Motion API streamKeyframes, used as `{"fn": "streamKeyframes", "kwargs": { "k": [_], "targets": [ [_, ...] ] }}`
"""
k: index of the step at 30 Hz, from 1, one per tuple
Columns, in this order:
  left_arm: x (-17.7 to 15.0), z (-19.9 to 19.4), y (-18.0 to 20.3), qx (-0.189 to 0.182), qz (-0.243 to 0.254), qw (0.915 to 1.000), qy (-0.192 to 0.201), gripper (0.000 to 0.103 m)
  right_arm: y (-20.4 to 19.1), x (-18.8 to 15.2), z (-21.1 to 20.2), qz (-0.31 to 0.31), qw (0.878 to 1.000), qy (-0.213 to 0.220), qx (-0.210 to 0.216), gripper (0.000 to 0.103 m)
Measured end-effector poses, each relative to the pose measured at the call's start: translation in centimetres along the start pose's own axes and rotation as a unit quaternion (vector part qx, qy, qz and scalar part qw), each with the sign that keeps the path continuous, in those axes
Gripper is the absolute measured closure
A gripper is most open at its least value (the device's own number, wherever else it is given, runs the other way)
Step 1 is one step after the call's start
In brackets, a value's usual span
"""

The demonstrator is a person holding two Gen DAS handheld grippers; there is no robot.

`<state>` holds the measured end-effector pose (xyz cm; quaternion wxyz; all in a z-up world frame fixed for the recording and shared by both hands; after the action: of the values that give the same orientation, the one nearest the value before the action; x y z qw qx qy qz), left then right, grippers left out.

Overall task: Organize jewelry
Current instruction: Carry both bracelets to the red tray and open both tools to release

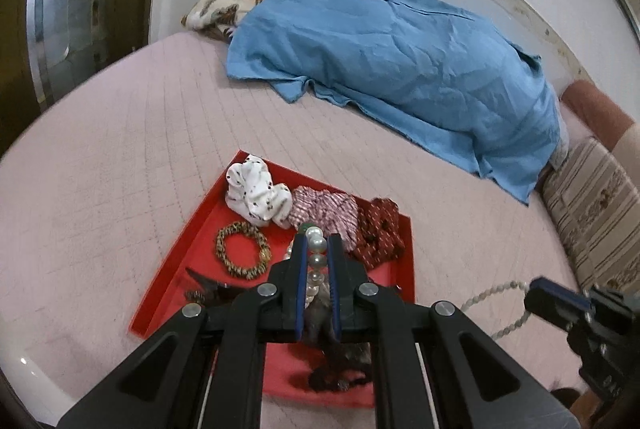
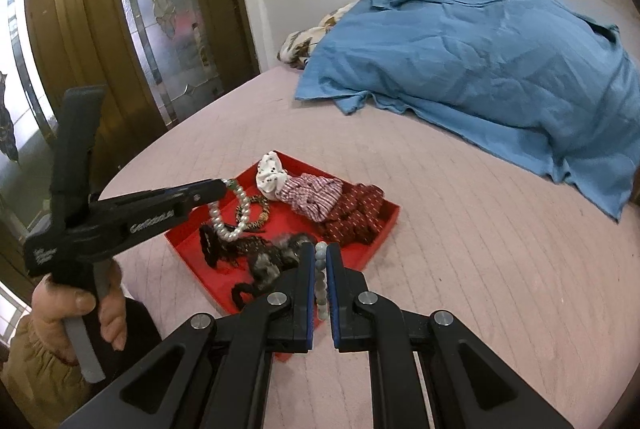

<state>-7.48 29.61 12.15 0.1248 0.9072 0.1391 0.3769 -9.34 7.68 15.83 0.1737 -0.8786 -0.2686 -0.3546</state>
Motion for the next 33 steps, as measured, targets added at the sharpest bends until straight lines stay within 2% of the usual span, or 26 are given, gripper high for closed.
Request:
{"fn": "streamKeyframes", "kwargs": {
  "k": [7,12,15,21,26,29,33],
  "targets": [
    [1.4,3.4,-4.8,-0.036,-0.076,0.9962,-0.022,0.094,-2.3,2.3,3.0,-0.026,0.999,-0.018,0.001,0.096],
    [1.4,5.5,-7.5,-0.03,-0.106,0.9934,-0.03,0.094,-3.5,3.9,5.5,-0.036,0.999,-0.029,0.004,0.096],
    [1.5,5.9,-8.6,-0.039,-0.12,0.9915,-0.029,0.094,-3.9,4.6,7.4,-0.033,0.999,-0.04,0.01,0.096],
    [1.5,6.8,-9.9,-0.056,-0.126,0.9902,-0.026,0.094,-5.0,5.4,11.5,-0.035,0.997,-0.065,0.016,0.096],
    [1.4,7.7,-9.4,-0.065,-0.109,0.9915,-0.03,0.094,-5.6,5.4,14.6,-0.035,0.996,-0.085,0.014,0.096],
    [1.1,7.9,-8.7,-0.092,-0.1,0.99,-0.037,0.094,-5.4,5.2,16.5,-0.034,0.994,-0.1,0.003,0.096],
    [0.8,7.5,-7.4,-0.159,-0.09,0.9824,-0.04,0.094,-4.2,4.5,17.6,-0.022,0.993,-0.115,-0.013,0.096]
  ]
}}
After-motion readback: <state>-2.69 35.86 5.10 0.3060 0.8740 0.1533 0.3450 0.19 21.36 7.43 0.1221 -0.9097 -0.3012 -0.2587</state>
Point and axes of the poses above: each gripper's, at about its wrist camera, not at the fingertips, and z roughly the way its jaws point, y to its right, x to its top, the point moved 1 cm from there along z, roughly the way its jaws point, and after that the axes turned 3 degrees about -z, right-handed, at the moved point
